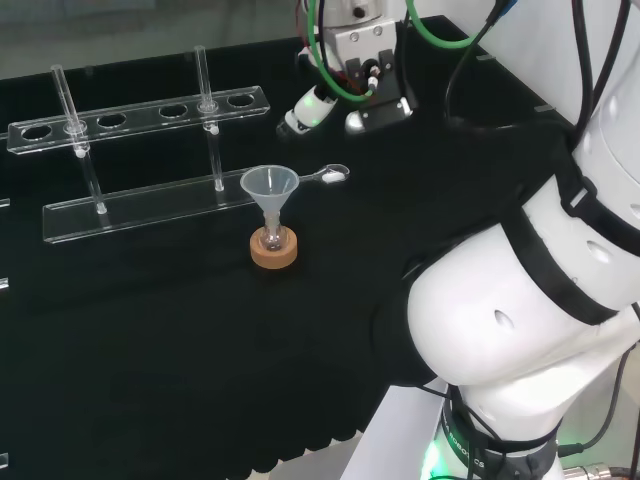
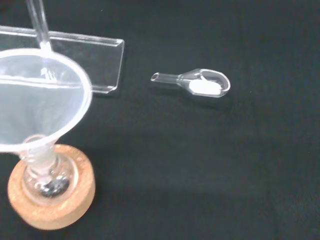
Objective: Pick up the weighing funnel.
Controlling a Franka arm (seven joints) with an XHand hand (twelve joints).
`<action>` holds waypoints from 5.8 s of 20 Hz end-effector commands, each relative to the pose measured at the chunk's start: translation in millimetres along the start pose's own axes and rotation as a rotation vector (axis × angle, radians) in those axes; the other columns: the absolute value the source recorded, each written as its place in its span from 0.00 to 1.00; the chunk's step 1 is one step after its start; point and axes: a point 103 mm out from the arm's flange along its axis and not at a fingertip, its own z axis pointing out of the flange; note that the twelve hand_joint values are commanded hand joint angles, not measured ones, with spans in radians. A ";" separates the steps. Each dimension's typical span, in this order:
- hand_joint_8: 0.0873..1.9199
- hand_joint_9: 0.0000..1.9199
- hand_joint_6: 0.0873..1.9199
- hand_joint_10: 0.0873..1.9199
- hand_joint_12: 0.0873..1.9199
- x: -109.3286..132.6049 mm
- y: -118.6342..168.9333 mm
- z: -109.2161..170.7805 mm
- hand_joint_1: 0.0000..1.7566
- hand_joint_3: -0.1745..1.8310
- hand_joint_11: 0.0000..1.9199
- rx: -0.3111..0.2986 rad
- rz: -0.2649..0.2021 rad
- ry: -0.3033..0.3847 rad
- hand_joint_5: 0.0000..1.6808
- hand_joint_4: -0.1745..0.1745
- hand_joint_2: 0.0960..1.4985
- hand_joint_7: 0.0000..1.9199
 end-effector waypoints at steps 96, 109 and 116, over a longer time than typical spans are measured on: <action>0.31 0.39 0.02 0.23 0.67 -67.6 216.2 178.5 0.52 0.38 0.22 0.135 -0.100 -0.050 0.41 0.51 0.33 0.28; 0.31 0.41 0.31 0.21 0.67 -74.4 216.0 180.0 0.52 0.38 0.22 0.146 -0.082 -0.047 0.45 0.61 0.34 0.29; 0.31 0.41 0.33 0.21 0.67 -71.5 216.4 181.4 0.52 0.38 0.22 0.139 -0.091 -0.042 0.45 0.61 0.34 0.29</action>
